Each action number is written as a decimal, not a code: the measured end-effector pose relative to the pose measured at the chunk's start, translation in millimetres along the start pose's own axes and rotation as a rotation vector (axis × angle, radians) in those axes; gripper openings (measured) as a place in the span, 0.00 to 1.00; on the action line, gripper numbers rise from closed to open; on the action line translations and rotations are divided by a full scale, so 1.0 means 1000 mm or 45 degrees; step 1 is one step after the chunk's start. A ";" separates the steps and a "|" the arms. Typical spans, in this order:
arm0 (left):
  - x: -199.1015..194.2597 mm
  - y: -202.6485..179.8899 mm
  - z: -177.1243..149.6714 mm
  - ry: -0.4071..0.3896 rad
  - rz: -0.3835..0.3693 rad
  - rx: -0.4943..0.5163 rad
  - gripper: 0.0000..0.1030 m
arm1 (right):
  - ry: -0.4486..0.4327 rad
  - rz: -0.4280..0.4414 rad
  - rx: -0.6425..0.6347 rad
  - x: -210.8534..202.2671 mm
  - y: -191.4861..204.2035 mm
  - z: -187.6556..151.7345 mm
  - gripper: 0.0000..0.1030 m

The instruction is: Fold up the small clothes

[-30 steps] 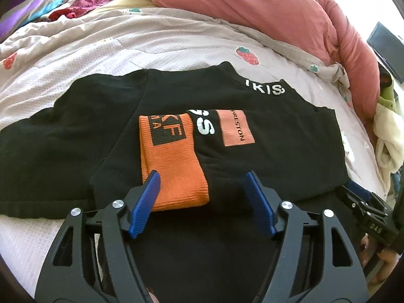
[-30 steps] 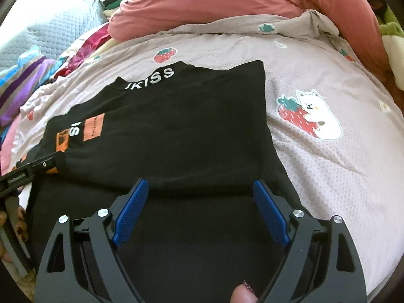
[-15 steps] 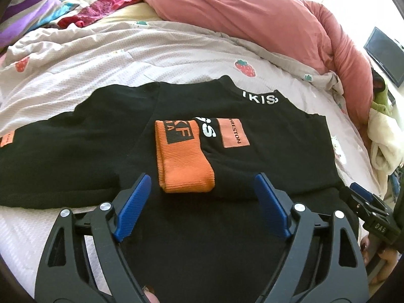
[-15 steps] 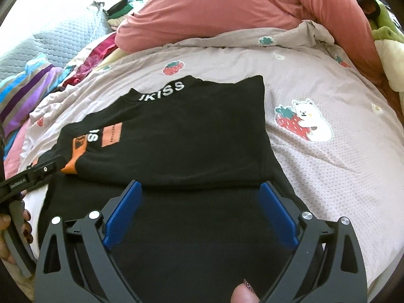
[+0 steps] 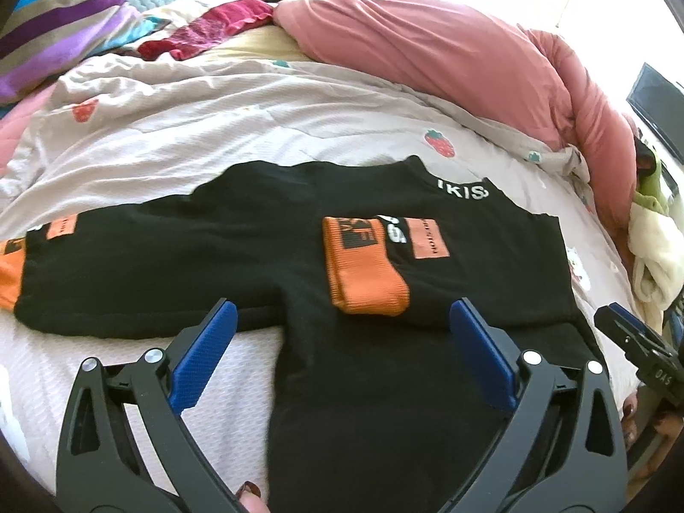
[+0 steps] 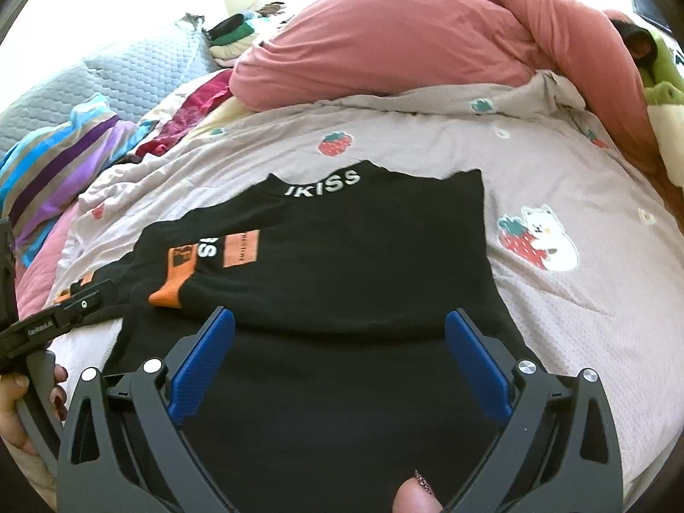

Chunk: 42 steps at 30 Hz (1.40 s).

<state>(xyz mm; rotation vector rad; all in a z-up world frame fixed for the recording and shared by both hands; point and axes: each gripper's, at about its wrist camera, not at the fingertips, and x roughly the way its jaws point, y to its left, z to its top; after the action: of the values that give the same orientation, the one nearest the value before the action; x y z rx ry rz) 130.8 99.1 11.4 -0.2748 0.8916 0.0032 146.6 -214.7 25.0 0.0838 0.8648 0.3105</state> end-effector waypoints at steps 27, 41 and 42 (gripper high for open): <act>-0.053 0.115 -0.015 -0.072 0.088 -0.264 0.91 | -0.032 0.145 -0.242 0.015 0.132 0.020 0.96; -0.049 0.213 -0.025 -0.078 0.170 -0.446 0.91 | 0.036 0.218 -0.379 0.086 0.213 0.033 0.96; -0.047 0.224 -0.025 -0.071 0.182 -0.462 0.91 | 0.047 0.219 -0.385 0.094 0.219 0.034 0.96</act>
<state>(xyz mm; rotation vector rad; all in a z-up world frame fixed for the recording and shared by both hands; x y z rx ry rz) 56.1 314.1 -20.3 -0.5454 0.8508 0.3062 177.9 24.2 21.4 -0.1298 0.8405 0.6020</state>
